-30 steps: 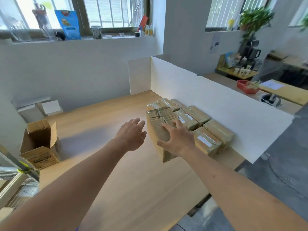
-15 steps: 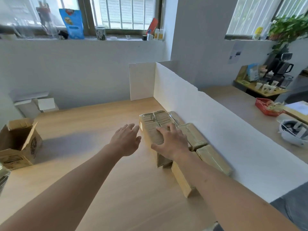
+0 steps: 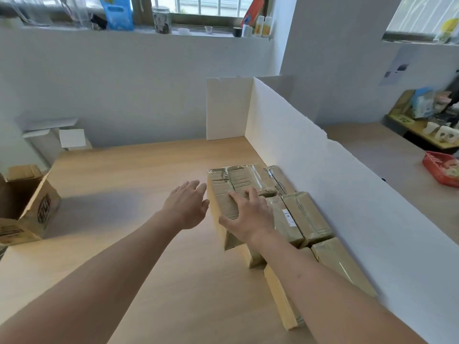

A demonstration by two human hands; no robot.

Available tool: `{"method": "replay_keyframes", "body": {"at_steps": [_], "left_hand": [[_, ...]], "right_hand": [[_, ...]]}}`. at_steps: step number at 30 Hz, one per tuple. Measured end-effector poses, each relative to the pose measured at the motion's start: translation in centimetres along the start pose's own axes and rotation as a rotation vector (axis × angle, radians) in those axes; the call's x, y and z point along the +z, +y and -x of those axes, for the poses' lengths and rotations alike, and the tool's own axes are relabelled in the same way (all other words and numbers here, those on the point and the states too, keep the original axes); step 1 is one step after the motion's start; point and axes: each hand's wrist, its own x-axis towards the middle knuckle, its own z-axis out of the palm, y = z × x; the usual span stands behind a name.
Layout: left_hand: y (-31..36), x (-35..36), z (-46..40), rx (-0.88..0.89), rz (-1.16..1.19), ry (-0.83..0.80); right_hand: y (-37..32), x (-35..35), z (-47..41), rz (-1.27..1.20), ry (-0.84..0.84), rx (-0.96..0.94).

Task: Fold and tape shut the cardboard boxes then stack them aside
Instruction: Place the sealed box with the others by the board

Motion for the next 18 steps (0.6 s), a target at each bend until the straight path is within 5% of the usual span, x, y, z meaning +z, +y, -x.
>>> {"method": "replay_keyframes", "body": {"at_steps": [10,18], "left_hand": [[-4.9,3.8,-7.9,-0.025,0.024,-0.081],[-6.8,6.7,-12.6,-0.118,0.128,-0.095]], "right_hand": [[-1.5,5.3,-9.2,-0.003,-0.073,0.005],[-2.7,8.2,-14.2,0.06,0.048,-0.057]]}}
